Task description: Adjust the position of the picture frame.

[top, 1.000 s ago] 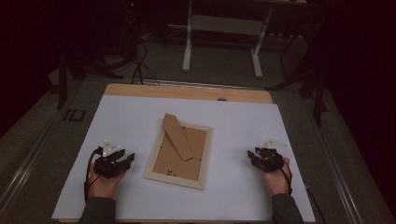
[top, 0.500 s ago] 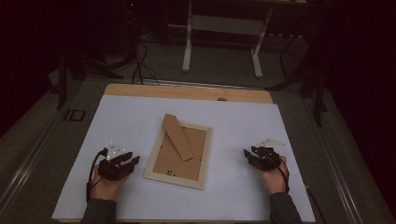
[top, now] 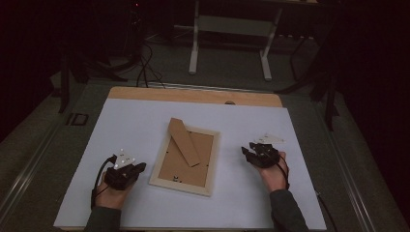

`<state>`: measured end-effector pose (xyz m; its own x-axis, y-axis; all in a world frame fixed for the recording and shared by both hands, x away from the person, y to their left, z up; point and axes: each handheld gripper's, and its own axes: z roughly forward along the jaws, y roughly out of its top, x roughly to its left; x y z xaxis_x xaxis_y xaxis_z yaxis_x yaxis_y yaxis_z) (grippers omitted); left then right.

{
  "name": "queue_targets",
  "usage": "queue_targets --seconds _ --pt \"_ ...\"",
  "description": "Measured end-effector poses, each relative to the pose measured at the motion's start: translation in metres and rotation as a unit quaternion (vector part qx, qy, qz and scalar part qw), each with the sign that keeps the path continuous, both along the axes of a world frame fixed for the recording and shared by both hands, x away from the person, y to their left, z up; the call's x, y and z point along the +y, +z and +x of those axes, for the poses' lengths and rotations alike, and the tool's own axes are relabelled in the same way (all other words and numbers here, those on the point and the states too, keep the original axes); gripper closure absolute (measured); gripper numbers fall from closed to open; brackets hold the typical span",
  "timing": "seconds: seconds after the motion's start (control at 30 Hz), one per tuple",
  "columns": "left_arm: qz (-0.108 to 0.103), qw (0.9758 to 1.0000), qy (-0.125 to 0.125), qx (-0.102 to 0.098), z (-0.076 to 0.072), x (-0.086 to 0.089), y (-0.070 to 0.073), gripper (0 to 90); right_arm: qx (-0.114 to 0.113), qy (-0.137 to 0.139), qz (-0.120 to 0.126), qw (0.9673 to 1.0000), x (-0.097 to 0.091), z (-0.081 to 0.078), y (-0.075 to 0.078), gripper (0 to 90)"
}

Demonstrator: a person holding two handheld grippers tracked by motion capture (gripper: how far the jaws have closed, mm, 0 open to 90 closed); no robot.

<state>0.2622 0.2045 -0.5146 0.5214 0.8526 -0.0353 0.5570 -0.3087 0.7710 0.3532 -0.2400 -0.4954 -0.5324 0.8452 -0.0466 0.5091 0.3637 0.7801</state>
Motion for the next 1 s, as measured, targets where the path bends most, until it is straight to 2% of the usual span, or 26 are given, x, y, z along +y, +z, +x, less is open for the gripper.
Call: queue_targets --seconds 0.23,0.47,0.6,0.63,0.67,0.7,0.73,0.77,0.87,1.0 --pt "-0.008 1.0 -0.006 0.001 0.0 -0.003 0.0 90.0 -0.001 0.01 -0.001 1.0 0.012 0.009 0.003 58.7" --pt "-0.01 0.9999 -0.011 0.008 0.0 -0.003 -0.003 90.0 0.004 0.014 -0.006 0.9999 0.021 0.018 -0.002 59.4" --pt "-0.004 0.9997 -0.012 0.019 0.003 -0.004 -0.006 90.0 0.01 0.018 -0.009 0.9997 0.027 0.021 -0.006 67.2" --pt "-0.004 0.9997 -0.012 0.019 0.003 -0.004 -0.006 90.0 0.01 0.018 -0.009 0.9997 0.027 0.021 -0.006 67.2" --pt "-0.004 0.9997 -0.014 0.021 0.003 -0.005 -0.007 90.0 0.01 0.021 -0.012 0.9997 0.03 0.022 -0.009 71.9" --pt "-0.004 0.9997 -0.014 0.021 0.003 -0.005 -0.007 90.0 0.01 0.021 -0.012 0.9997 0.03 0.022 -0.009 71.9" --pt "-0.006 0.9996 -0.016 0.021 0.002 -0.006 -0.007 90.0 0.009 0.025 -0.016 0.9995 0.034 0.024 -0.009 77.2" --pt "-0.006 0.9996 -0.016 0.021 0.002 -0.006 -0.007 90.0 0.009 0.025 -0.016 0.9995 0.034 0.024 -0.009 77.2" --pt "-0.003 0.9996 -0.016 0.025 0.001 -0.008 -0.008 90.0 0.013 0.03 -0.001 0.9995 0.041 0.029 -0.008 85.5" --pt "-0.002 0.9994 -0.017 0.029 0.001 -0.007 -0.009 90.0 0.02 0.031 -0.008 0.9993 0.05 0.034 -0.009 89.7"
